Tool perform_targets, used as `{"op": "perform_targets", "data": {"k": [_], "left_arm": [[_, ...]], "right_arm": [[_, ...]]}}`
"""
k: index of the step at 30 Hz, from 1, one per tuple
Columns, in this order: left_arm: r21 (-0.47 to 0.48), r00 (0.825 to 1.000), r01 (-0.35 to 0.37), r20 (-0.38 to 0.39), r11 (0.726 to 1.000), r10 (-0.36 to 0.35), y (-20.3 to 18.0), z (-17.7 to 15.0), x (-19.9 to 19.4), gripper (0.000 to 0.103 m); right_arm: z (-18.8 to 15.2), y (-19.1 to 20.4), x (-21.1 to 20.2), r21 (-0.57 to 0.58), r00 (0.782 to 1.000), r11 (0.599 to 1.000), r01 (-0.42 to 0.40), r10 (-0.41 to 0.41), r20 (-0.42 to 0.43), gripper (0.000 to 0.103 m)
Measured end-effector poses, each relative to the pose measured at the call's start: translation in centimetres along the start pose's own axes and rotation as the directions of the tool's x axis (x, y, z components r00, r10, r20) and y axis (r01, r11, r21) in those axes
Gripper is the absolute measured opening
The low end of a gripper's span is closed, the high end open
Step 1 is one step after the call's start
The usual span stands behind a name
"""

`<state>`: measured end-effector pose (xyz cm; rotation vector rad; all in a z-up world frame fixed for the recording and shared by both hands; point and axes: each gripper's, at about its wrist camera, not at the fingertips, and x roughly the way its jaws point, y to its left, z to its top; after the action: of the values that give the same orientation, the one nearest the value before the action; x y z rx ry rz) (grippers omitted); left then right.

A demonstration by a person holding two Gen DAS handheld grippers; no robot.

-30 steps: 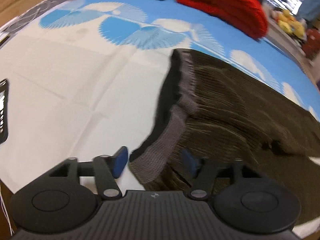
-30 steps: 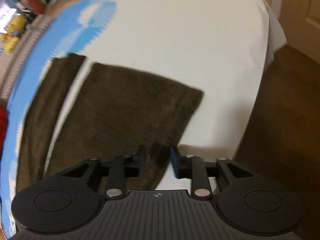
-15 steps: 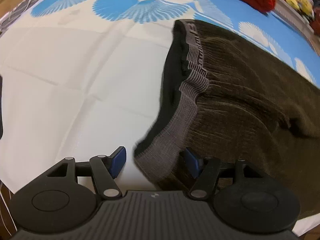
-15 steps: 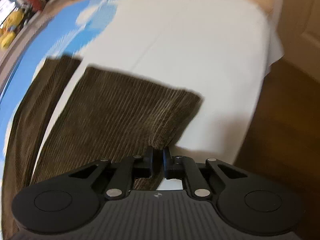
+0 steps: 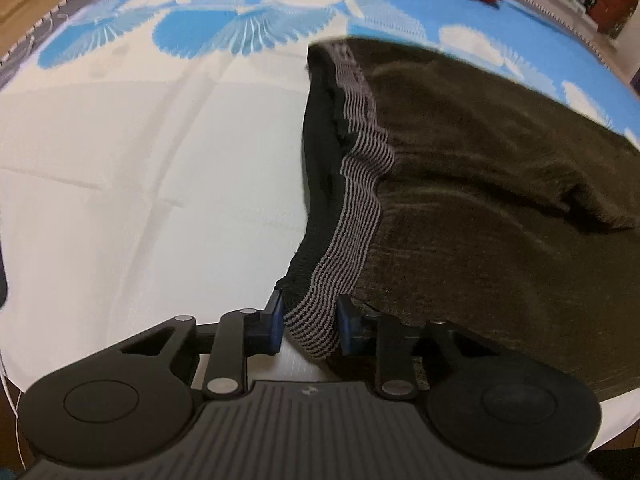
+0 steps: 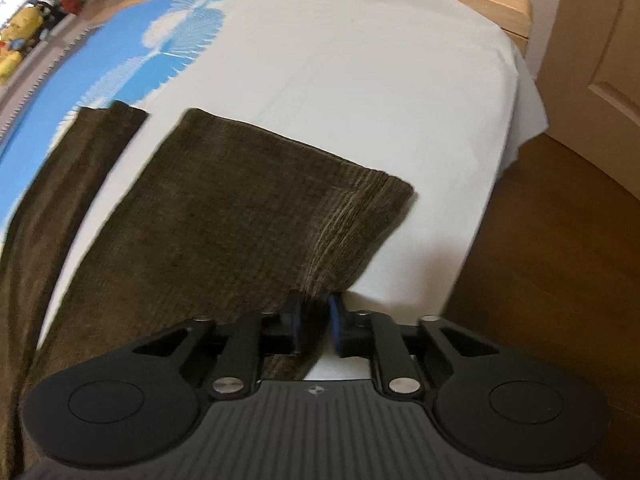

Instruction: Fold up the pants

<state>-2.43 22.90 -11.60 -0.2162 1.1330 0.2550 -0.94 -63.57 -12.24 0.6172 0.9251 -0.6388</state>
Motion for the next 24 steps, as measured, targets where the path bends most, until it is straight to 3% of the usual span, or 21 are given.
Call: {"op": "perform_targets", "data": {"k": [3, 5, 8, 10, 12, 14, 16, 23, 24], "left_arm": [[-0.012, 0.999, 0.011, 0.052, 1.0, -0.011, 0.3, -0.4, -1.6, 0.026], [-0.045, 0.998, 0.025, 0.064, 0.999, -0.023, 0.8, -0.6, -2.3, 0.026], [-0.037, 0.999, 0.036, 0.016, 0.999, -0.036, 0.6, -0.9, -1.9, 0.029], [0.0, 1.0, 0.001, -0.024, 1.0, -0.001, 0.2, -0.8, -1.0, 0.034], [0.043, 0.998, -0.054, 0.026, 0.998, 0.052, -0.2, -0.8, -1.5, 0.035], [0.048, 0.995, -0.041, 0.096, 0.998, 0.036, -0.3, -0.5, -2.5, 0.042], [0.054, 0.989, 0.015, 0.144, 0.998, -0.023, -0.7, -0.2, -3.3, 0.043], [0.257, 0.97, 0.001, 0.234, 0.966, -0.063, -5.7, -0.5, -4.1, 0.071], [0.274, 0.967, -0.008, 0.247, 0.962, -0.062, -6.3, -0.5, -4.0, 0.073]], "right_arm": [[0.1, 0.8, -1.1, -0.04, 0.996, 0.999, -0.021, 0.024, 0.082, 0.008], [0.1, 1.2, -1.4, -0.059, 0.994, 0.998, 0.009, -0.002, 0.112, 0.008], [-0.2, 1.2, -0.6, -0.045, 0.995, 0.996, 0.071, -0.068, 0.07, 0.008], [-0.2, 1.1, 0.1, -0.04, 0.994, 0.994, 0.106, -0.104, 0.04, 0.011], [-0.2, 1.5, -0.5, -0.046, 0.991, 0.992, 0.119, -0.115, 0.074, 0.012], [-0.2, 1.8, -1.4, -0.064, 0.986, 0.991, 0.116, -0.107, 0.128, 0.02], [-0.2, 2.3, -2.5, -0.082, 0.98, 0.991, 0.102, -0.086, 0.178, 0.033], [-1.3, 4.8, -6.8, -0.219, 0.944, 0.973, -0.068, 0.134, 0.302, 0.035], [-1.6, 5.2, -7.5, -0.25, 0.935, 0.963, -0.097, 0.174, 0.308, 0.04]]}}
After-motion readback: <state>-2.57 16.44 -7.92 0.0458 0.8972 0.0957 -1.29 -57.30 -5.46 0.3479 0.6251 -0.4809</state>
